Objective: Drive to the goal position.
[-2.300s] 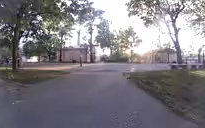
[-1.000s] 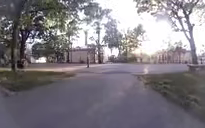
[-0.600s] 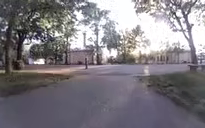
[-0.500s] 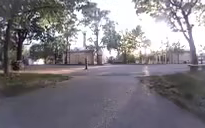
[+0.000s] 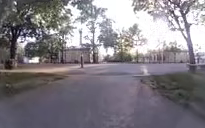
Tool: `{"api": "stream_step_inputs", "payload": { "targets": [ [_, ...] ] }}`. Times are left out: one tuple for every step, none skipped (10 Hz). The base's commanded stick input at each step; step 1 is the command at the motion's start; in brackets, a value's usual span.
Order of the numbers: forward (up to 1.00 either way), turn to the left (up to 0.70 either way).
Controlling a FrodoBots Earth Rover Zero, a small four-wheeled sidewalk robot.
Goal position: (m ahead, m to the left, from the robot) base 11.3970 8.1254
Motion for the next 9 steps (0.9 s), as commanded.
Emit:
{"api": "stream_step_inputs", "payload": {
  "targets": [
    [0.70, 0.00],
    [0.70, 0.00],
    [0.70, 0.00],
    [0.70, 0.00],
    [0.70, 0.00],
    [0.70, 0.00],
    [0.70, 0.00],
    [0.70, 0.00],
    [0.70, 0.00]
  ]
}}
